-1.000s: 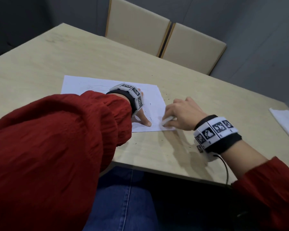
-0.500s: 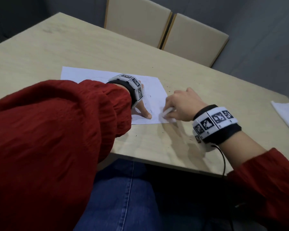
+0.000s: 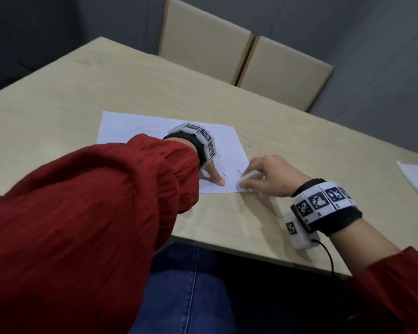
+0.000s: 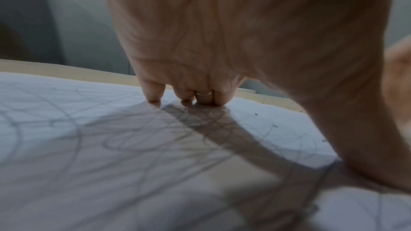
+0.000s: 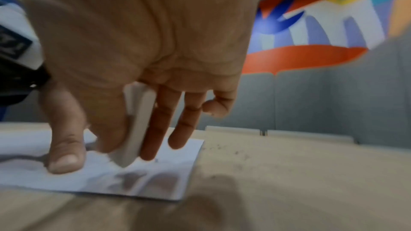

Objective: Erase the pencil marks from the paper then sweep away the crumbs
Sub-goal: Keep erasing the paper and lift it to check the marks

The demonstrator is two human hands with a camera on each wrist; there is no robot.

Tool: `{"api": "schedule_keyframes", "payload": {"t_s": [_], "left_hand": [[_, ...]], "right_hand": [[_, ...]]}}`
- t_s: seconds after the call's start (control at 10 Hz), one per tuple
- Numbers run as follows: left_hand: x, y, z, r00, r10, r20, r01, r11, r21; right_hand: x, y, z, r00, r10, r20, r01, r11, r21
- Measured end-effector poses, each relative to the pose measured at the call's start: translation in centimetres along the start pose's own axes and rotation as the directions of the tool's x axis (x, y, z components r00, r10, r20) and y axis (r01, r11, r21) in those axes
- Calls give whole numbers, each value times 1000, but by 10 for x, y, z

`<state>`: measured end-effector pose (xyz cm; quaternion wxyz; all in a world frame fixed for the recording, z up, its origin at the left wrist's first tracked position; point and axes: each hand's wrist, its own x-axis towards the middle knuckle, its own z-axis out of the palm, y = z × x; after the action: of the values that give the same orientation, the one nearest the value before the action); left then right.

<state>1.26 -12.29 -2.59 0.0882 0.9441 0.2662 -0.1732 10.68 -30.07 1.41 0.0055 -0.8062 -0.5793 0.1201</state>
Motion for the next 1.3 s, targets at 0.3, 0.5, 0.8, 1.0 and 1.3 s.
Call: {"api": "schedule_keyframes", "payload": {"t_s": [0.3, 0.5, 0.8, 1.0, 1.3], "left_hand": [[3, -18, -37, 994, 39, 104, -42, 999, 26], [17, -40, -44, 994, 6, 112, -6, 1000, -3], [33, -45, -22, 996, 42, 84, -45, 999, 28], [40, -49, -20, 991, 29, 129, -22, 998, -62], [36, -45, -27, 992, 59, 115, -60, 998, 11]], "right_hand": [[52, -1, -13, 986, 164, 35, -166, 983, 76], [92, -9, -28, 985, 152, -77, -146, 986, 80], [149, -31, -24, 976, 88, -199, -76, 995, 66], [164, -37, -17, 988, 4, -156, -9, 999, -34], [145, -26, -22, 1000, -2, -4, 2, 997, -71]]}}
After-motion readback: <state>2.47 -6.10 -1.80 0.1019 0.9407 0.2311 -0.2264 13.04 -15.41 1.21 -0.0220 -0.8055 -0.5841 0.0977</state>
